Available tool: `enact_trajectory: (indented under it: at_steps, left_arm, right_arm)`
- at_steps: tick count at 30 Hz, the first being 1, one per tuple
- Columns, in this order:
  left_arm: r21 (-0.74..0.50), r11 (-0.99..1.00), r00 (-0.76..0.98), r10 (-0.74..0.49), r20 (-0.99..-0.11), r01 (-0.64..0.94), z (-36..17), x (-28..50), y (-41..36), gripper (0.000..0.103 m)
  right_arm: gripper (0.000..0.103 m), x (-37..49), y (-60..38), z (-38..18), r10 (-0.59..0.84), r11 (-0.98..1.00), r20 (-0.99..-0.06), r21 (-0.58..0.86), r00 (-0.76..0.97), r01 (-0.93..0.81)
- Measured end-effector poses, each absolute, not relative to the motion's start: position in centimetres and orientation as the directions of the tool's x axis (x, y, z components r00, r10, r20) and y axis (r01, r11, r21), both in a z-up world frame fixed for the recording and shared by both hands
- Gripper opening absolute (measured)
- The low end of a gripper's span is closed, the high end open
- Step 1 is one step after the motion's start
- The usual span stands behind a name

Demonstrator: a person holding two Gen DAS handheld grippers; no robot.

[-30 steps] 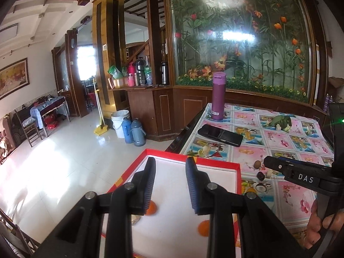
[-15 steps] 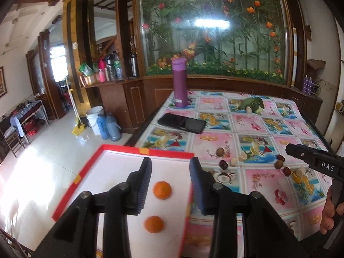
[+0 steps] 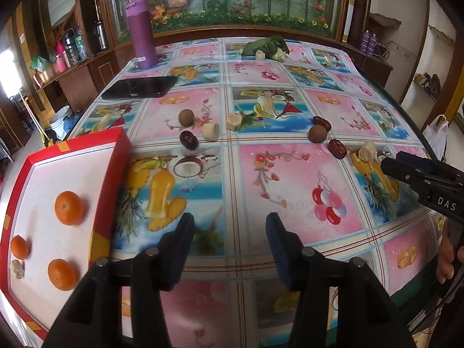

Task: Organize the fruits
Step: 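Grasp the beige cylinder with the right gripper while the left grasps a brown round fruit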

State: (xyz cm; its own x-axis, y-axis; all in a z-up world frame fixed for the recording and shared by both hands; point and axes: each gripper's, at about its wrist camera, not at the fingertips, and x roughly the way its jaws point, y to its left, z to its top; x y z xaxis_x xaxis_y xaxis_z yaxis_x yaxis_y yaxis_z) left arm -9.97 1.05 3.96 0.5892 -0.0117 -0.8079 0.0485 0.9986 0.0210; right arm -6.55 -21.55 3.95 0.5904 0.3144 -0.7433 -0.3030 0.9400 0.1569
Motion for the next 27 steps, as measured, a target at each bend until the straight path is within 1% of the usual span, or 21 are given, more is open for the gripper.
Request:
enact_trajectory:
  at_steps: [4,6,7,9,10,11,13,18,27]
  left_arm:
    - [0.039,0.998,0.587,0.005,-0.810,0.046,4.2,-9.4,0.8,0.058]
    - [0.043,0.998,0.588,0.009,-0.809,0.044,4.4,-9.1,0.7,0.059]
    - [0.043,0.998,0.587,0.008,-0.809,0.046,4.4,-8.9,0.7,0.059]
    - [0.041,0.998,0.583,0.002,-0.812,0.055,4.4,-8.3,0.4,0.059]
    - [0.044,0.997,0.583,0.001,-0.812,0.060,4.4,-7.9,0.2,0.059]
    - [0.048,0.997,0.584,0.001,-0.812,0.065,4.4,-7.4,-0.1,0.059]
    - [0.050,0.996,0.585,-0.006,-0.811,0.079,4.2,-6.4,-0.8,0.059]
    - [0.049,0.990,0.564,-0.035,-0.825,0.133,3.2,-3.5,-3.3,0.060]
    - [0.067,0.976,0.535,-0.055,-0.843,0.206,1.8,0.6,-7.1,0.060]
  right_arm:
    - [0.058,-4.8,-20.5,2.5,0.251,0.959,-0.781,0.120,0.572,-0.258]
    - [0.057,-3.8,-20.6,1.8,0.215,0.971,-0.794,0.109,0.569,-0.214]
    - [0.055,-3.3,-20.7,1.4,0.210,0.973,-0.799,0.114,0.564,-0.201]
    - [0.041,-3.0,-20.8,1.4,0.189,0.978,-0.793,0.096,0.580,-0.187]
    - [0.037,-3.0,-20.9,1.4,0.180,0.979,-0.789,0.087,0.588,-0.183]
    - [0.030,-2.9,-21.0,1.4,0.181,0.979,-0.786,0.088,0.591,-0.182]
    - [0.029,-2.8,-21.6,1.4,0.204,0.977,-0.772,0.117,0.602,-0.180]
    - [0.029,-2.1,-24.4,1.3,0.318,0.944,-0.734,0.300,0.600,-0.135]
    - [0.029,-2.3,-25.1,1.8,0.308,0.943,-0.717,0.318,0.625,-0.099]
